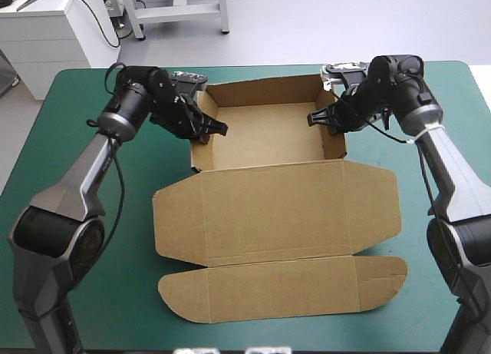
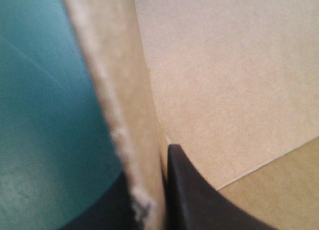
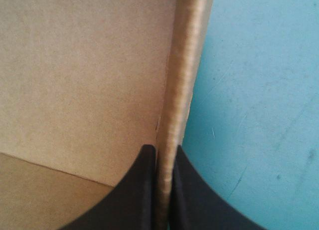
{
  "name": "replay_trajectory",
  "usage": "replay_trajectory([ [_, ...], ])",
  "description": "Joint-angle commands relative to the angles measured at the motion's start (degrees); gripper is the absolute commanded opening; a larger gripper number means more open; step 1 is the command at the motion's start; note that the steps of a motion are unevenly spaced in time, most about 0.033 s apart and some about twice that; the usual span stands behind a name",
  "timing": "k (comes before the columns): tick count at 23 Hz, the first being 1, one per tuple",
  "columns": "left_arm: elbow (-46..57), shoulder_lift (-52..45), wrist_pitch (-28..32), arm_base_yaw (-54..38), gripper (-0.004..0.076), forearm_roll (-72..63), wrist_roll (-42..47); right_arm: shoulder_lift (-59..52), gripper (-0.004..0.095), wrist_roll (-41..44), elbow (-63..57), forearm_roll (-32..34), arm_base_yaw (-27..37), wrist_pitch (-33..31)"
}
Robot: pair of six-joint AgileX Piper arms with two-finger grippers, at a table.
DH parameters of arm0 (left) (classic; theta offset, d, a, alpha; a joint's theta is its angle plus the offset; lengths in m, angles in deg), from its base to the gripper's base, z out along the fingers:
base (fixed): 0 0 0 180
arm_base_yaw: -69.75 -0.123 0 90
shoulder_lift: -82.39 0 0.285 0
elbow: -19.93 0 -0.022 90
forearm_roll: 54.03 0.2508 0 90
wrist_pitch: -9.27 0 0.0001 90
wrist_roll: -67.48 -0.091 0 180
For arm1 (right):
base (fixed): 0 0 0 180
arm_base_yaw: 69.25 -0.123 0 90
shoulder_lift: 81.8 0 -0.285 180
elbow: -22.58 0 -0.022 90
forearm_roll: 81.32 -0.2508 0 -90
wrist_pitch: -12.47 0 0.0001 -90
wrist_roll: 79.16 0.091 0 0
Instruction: Fold the box
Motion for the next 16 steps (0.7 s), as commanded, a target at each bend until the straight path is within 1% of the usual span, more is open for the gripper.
replay_trajectory([
  [1,-8.03,0.43,-2.88,3.99,-0.0008,1.16,-3.05,-1.54,-0.0015,-0.89,0.42,-1.36,-0.20,-0.84],
  [4,-9.68,3.72,-2.88,6.72,-0.0008,4.54,-3.05,-0.87,-0.0015,0.20,0.42,-0.61,-0.20,-0.84],
  [7,-9.57,5.23,-2.88,6.84,-0.0008,4.19,-3.05,-0.82,-0.0015,1.49,0.42,3.70,-0.10,-0.84],
  [16,-9.57,5.23,-2.88,6.64,-0.0004,3.56,-6.11,1.37,-0.0014,1.46,-0.29,2.85,-0.10,-0.84],
])
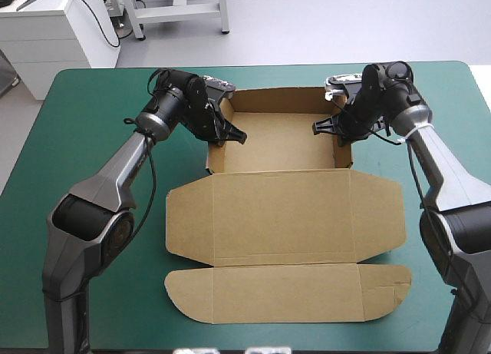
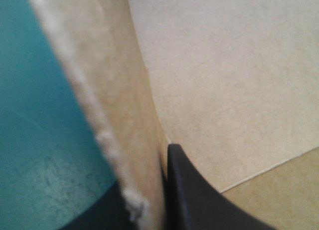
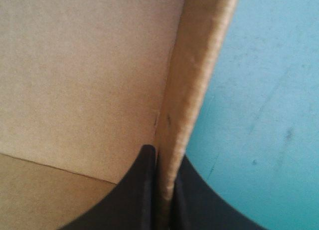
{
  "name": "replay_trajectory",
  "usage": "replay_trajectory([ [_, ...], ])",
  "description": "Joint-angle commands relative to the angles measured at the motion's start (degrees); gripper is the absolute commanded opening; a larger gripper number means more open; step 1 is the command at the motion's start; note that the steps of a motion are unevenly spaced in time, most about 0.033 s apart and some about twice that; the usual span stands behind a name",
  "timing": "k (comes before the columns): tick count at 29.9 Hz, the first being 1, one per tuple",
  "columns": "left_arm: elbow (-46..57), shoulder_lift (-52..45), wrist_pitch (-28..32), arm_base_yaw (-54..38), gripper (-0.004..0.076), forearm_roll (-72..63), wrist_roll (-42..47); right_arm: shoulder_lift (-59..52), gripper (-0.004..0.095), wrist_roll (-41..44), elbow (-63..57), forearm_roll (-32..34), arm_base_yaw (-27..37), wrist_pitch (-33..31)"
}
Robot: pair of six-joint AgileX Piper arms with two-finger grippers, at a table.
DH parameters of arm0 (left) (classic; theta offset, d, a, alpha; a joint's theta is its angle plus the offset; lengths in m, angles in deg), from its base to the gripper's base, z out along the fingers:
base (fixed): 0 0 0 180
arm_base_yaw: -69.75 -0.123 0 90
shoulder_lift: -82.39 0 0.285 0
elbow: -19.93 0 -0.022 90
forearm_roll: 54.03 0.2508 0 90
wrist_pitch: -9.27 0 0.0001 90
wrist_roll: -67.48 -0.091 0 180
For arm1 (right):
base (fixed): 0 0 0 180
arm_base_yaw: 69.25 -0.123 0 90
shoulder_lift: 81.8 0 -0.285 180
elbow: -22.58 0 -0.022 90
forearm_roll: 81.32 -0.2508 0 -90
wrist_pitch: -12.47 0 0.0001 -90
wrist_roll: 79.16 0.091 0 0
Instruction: Fold the box
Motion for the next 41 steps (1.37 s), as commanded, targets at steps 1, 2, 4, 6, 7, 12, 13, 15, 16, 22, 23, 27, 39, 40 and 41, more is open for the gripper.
replay_trajectory([
  [1,-1.87,-3.77,-2.36,1.16,0.0007,-3.16,-5.41,-2.30,-0.0007,-2.29,1.04,-2.57,-0.26,-0.01],
  [2,-1.87,-3.77,-2.36,1.16,0.0025,-3.16,-5.41,-2.30,0.0005,-2.40,0.92,-2.31,-0.26,-0.01],
  [4,-1.87,-3.77,-2.36,1.16,0.0099,-3.16,-5.41,-2.30,0.0082,-2.73,0.92,-2.20,-0.26,-0.01],
  [6,-1.87,-3.77,-2.36,1.16,0.0213,-3.16,-5.41,-2.30,0.0197,-3.09,0.92,-2.10,-0.26,-0.01],
  [7,-1.87,-3.77,-2.36,1.16,0.0281,-3.16,-5.41,-2.30,0.0279,-3.09,0.92,-2.10,-0.26,-0.01],
  [12,-1.87,-3.87,-2.36,1.16,0.0527,-1.61,-2.60,-2.30,0.0696,-3.09,0.92,-2.10,-0.26,-0.01],
  [13,-1.87,-3.87,-2.36,1.12,0.0540,-1.48,-2.60,-2.30,0.0730,-3.09,0.92,-2.10,-0.26,-0.01],
  [15,-1.87,-3.98,-2.36,1.01,0.0542,-1.48,-2.60,-2.30,0.0736,-3.09,0.92,-2.10,-0.26,-0.01],
  [16,-1.97,-3.98,-2.36,0.91,0.0541,-1.39,-2.60,-2.41,0.0736,-3.09,0.92,-2.10,-0.26,-0.01],
  [22,-1.97,-5.32,-2.36,0.63,0.0542,0.48,-2.88,-2.41,0.0736,-3.09,1.16,-2.10,-0.26,-0.01],
  [23,-1.97,-5.75,-2.36,0.63,0.0542,0.59,-3.03,-2.41,0.0736,-3.09,1.29,-2.10,-0.26,-0.01],
  [27,-1.97,-6.93,-2.36,0.63,0.0541,1.48,-2.77,-2.89,0.0736,-3.09,3.38,-2.10,-0.26,-0.01],
  [39,-2.79,-20.16,-2.36,-0.49,0.0317,5.24,-1.44,-10.62,0.0736,-3.09,11.02,-0.06,-0.12,-0.01],
  [40,-2.68,-21.74,-2.36,-0.49,0.0271,5.37,-1.44,-11.09,0.0736,-3.09,11.02,-0.05,-0.12,-0.01],
  [41,-2.68,-23.31,-2.36,-0.49,0.0231,5.23,-1.44,-11.63,0.0736,-3.09,11.02,-0.05,-0.12,-0.01],
])
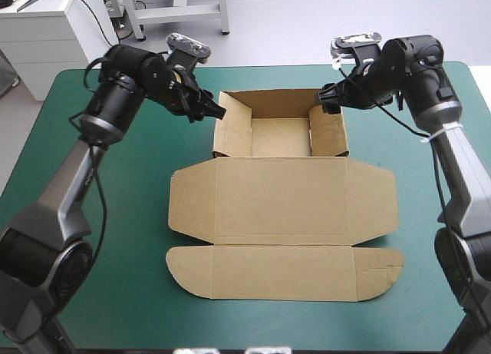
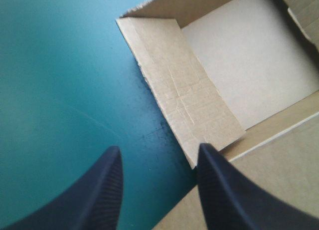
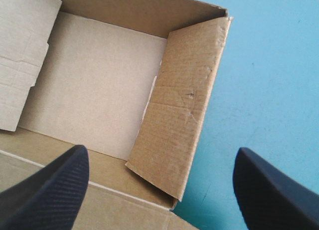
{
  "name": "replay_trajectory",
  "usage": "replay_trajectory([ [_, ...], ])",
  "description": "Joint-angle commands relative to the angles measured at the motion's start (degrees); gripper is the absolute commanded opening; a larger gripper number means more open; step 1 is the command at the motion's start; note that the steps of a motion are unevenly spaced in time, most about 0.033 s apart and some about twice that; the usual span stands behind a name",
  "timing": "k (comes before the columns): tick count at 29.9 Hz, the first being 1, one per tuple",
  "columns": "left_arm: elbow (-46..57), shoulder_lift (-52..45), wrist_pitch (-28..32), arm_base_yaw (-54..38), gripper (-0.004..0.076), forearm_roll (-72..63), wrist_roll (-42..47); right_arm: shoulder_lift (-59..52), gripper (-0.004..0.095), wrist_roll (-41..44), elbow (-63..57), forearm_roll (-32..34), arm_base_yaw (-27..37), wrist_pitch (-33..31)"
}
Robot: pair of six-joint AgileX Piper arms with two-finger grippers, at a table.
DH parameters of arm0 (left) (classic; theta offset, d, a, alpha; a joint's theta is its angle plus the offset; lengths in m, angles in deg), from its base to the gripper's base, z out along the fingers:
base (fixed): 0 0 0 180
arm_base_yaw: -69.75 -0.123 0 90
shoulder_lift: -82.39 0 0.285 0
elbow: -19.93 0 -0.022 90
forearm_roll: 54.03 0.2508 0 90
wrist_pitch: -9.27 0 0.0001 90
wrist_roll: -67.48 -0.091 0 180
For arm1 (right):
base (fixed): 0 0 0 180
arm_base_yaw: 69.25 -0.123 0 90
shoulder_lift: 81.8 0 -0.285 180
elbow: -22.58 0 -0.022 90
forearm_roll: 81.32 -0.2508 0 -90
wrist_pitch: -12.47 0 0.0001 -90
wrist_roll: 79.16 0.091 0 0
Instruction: Fold the box
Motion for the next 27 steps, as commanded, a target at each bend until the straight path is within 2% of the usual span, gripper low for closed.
replay_trajectory([
  [1,-1.88,-8.20,-2.34,0.05,0.0181,0.17,0.80,-4.40,0.0736,-0.47,1.81,0.43,0.11,0.04],
  [5,0.60,-14.64,-2.34,0.05,0.0000,0.17,-0.89,-4.85,0.0736,-0.47,1.81,0.43,0.11,0.04],
  [9,6.87,-21.54,-2.34,0.05,-0.0008,0.47,-3.79,-4.85,0.0736,-0.47,1.81,0.57,0.11,0.04],
  [15,23.61,-32.31,-2.34,0.05,-0.0008,3.19,-3.78,-4.85,0.0736,-0.60,1.81,0.92,0.11,0.04],
  [22,45.79,-43.89,-2.34,0.05,-0.0008,2.54,-2.46,-2.82,0.0736,-1.17,1.71,0.92,0.11,0.04],
  [27,58.01,-49.65,-2.23,0.05,-0.0008,2.69,1.21,0.15,0.0736,-1.62,1.71,0.64,0.11,0.04],
])
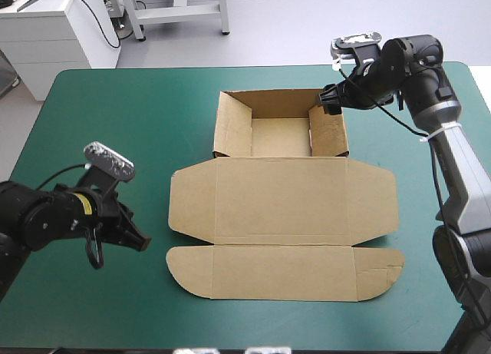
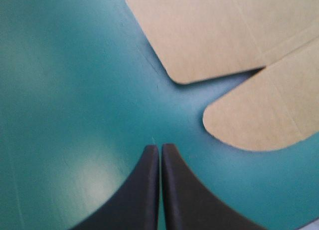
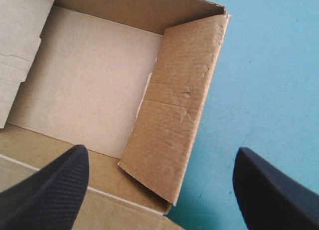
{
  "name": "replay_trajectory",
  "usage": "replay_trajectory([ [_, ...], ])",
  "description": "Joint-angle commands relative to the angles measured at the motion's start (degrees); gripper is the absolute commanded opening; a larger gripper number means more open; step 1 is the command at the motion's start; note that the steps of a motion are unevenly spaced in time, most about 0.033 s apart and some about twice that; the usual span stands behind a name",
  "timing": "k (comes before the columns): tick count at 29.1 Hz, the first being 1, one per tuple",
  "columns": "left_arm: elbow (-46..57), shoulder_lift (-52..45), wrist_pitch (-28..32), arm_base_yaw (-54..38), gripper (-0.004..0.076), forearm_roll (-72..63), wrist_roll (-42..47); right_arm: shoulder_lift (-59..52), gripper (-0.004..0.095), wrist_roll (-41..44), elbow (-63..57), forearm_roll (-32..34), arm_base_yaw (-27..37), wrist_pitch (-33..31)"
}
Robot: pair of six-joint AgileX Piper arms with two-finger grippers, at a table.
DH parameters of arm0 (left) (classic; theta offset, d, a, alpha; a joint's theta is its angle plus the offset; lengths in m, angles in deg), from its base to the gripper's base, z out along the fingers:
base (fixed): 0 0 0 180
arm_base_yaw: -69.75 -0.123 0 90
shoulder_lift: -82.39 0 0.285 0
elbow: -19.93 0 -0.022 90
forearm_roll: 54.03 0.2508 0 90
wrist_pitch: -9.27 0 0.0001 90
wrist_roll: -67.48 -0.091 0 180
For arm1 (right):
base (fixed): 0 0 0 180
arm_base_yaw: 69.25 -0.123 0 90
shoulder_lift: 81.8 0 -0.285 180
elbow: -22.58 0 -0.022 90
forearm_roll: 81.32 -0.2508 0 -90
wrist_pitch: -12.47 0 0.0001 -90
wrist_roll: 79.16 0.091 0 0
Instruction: Fold the box
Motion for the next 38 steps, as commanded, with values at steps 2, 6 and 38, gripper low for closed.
replay_trajectory([
  [2,7.00,-5.41,-2.01,0.11,-0.0008,-0.01,3.68,0.20,0.0736,-0.71,1.57,0.03,0.11,0.26],
  [6,11.38,-9.51,-1.41,0.11,-0.0008,-0.01,5.30,3.87,0.0736,-0.71,1.57,0.76,0.11,1.12],
  [38,11.78,-23.15,-2.18,0.11,-0.0008,2.46,8.54,12.83,-0.0020,-0.75,1.79,2.37,1.10,3.07],
])
